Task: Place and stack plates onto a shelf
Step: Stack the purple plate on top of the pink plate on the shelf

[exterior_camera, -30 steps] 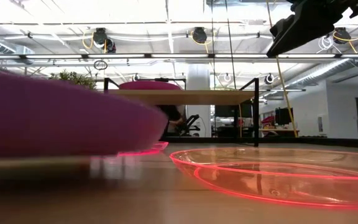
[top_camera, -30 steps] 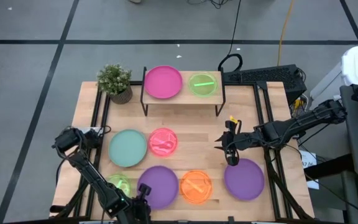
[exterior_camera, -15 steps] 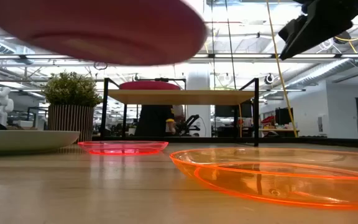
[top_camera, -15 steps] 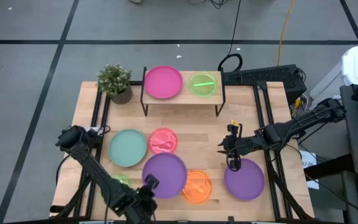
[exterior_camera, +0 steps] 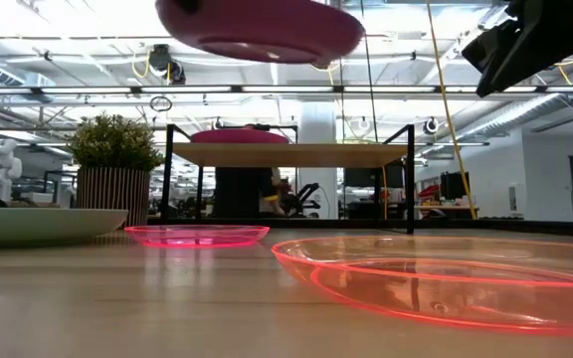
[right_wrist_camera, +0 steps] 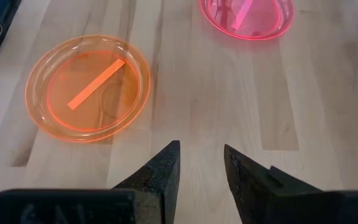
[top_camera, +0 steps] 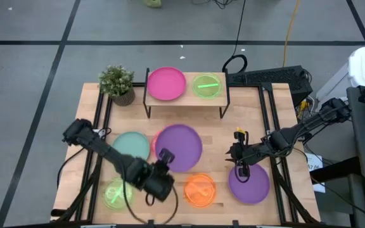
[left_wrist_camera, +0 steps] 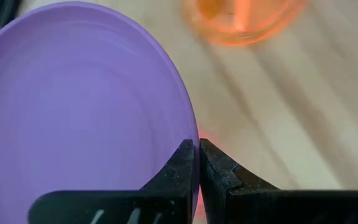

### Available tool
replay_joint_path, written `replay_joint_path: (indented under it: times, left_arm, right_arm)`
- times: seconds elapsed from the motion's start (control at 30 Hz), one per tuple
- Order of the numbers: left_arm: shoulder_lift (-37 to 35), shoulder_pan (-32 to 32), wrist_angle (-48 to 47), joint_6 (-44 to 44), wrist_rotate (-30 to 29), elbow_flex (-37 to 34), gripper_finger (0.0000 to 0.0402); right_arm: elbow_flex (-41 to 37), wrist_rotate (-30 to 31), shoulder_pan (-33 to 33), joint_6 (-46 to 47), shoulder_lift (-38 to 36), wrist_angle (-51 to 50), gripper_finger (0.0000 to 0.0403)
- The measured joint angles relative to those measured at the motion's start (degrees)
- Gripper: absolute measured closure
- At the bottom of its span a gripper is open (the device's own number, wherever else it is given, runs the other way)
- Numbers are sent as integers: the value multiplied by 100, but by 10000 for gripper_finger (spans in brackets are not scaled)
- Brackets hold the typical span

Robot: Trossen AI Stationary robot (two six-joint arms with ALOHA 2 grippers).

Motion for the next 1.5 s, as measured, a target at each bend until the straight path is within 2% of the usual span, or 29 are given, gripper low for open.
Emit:
replay_joint_path:
  times: [0.3,0.47,0.67,0.9,1.13,1.3,1.5]
  left_arm:
    - [-1027,962,-133,310,-43,0,392]
    - [-1325,1625,-116,584,42,-1,392]
    - [-1350,2495,-101,951,635,-2,392]
    - [-1350,3419,-94,943,1084,-2,392]
    - [-1350,4029,155,1044,1250,-29,392]
    - [-1345,4404,668,1092,1650,-261,392]
    - [-1339,4671,1220,1090,1675,-966,392]
  right_arm:
    - [0,8,-2,-17,0,-1,293]
    - [1,4,-2,-3,0,-2,293]
    - [1,2,-2,44,0,-1,293]
    - [-2,-22,0,148,0,-8,293]
    - [-1,-21,162,257,0,-98,293]
    - [-2,-14,221,336,0,-96,293]
    - [-1,-9,221,344,0,-91,293]
